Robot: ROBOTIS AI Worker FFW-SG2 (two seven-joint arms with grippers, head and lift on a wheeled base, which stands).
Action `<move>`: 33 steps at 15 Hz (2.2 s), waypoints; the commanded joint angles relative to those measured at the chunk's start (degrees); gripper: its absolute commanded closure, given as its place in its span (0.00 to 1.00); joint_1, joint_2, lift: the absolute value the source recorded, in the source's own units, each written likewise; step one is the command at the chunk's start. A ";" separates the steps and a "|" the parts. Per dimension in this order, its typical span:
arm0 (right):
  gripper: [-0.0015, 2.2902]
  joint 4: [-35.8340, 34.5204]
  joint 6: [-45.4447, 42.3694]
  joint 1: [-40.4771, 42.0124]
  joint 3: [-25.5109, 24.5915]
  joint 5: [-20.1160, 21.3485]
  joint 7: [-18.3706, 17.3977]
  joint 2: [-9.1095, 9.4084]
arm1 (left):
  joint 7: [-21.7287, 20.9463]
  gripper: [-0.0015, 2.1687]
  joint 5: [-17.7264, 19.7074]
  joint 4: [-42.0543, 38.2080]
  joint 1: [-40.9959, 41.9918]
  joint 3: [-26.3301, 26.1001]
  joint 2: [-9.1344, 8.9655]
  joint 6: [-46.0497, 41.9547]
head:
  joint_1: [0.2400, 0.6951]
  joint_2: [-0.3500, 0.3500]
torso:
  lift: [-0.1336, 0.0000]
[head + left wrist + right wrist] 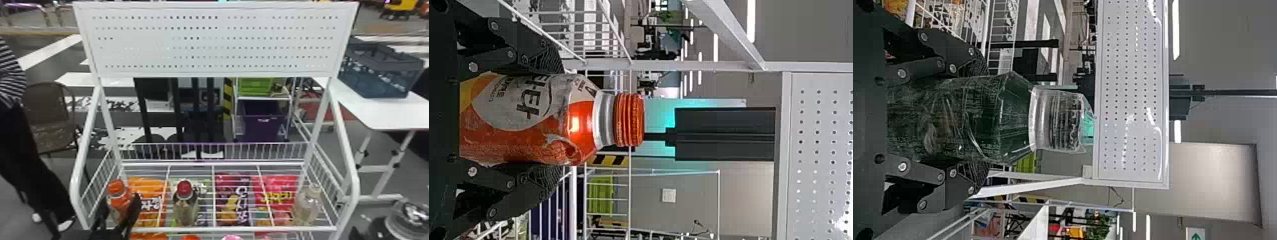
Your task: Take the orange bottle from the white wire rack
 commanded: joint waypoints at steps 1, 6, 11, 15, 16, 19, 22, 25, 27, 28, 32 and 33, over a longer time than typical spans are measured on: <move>0.44 0.16 2.24 -1.35 0.22 0.11 0.00 0.05 | 0.31 0.91 -0.19 -2.74 1.93 0.08 0.21 1.38 | 0.57 0.50 | 1.00; 0.44 1.04 5.93 -4.51 0.40 0.55 0.09 0.05 | 4.62 0.91 -1.15 -36.14 17.05 5.62 1.26 23.53 | 0.57 0.50 | 1.00; 0.44 2.27 7.34 -6.27 0.93 0.29 0.44 0.05 | 5.76 0.91 -1.15 -61.01 31.46 13.00 1.97 33.90 | 0.57 0.50 | 1.00; 0.44 2.62 6.63 -6.00 1.10 0.02 0.71 0.05 | 5.94 0.91 -2.56 -67.87 39.55 14.94 1.53 30.39 | 0.57 0.50 | 1.00; 0.44 2.62 6.46 -5.74 1.19 -0.06 0.71 0.05 | 5.94 0.91 -2.56 -68.40 41.30 15.46 1.26 28.10 | 0.57 0.50 | 1.00; 0.44 2.18 5.75 -5.04 1.54 -0.06 0.71 0.05 | 5.85 0.91 -2.65 -68.66 43.41 17.40 0.91 23.53 | 0.57 0.50 | 1.00; 0.44 2.01 4.35 -4.25 1.89 -0.06 0.71 0.05 | 5.85 0.91 -2.38 -68.22 43.06 18.98 0.82 23.71 | 0.57 0.50 | 1.00; 0.44 1.92 3.64 -3.72 1.89 -0.06 0.71 0.05 | 5.76 0.91 -2.21 -67.96 42.89 19.07 0.82 23.71 | 0.57 0.50 | 1.00; 0.44 1.83 3.47 -3.63 1.89 -0.15 0.71 0.05 | 5.76 0.91 -2.21 -67.69 42.62 19.07 0.82 23.88 | 0.57 0.50 | 1.00; 0.44 1.83 3.47 -3.63 1.89 -0.15 0.71 0.05 | 5.76 0.91 -2.12 -67.69 42.53 19.16 0.82 23.88 | 0.57 0.50 | 1.00; 0.44 1.66 3.12 -3.37 1.80 -0.24 0.71 0.05 | 5.85 0.91 -2.03 -67.87 42.53 19.16 0.74 23.88 | 0.57 0.50 | 1.00; 0.44 1.66 2.94 -3.28 1.72 -0.24 0.71 0.05 | 5.85 0.91 -2.03 -67.87 42.53 19.16 0.65 23.88 | 0.57 0.50 | 1.00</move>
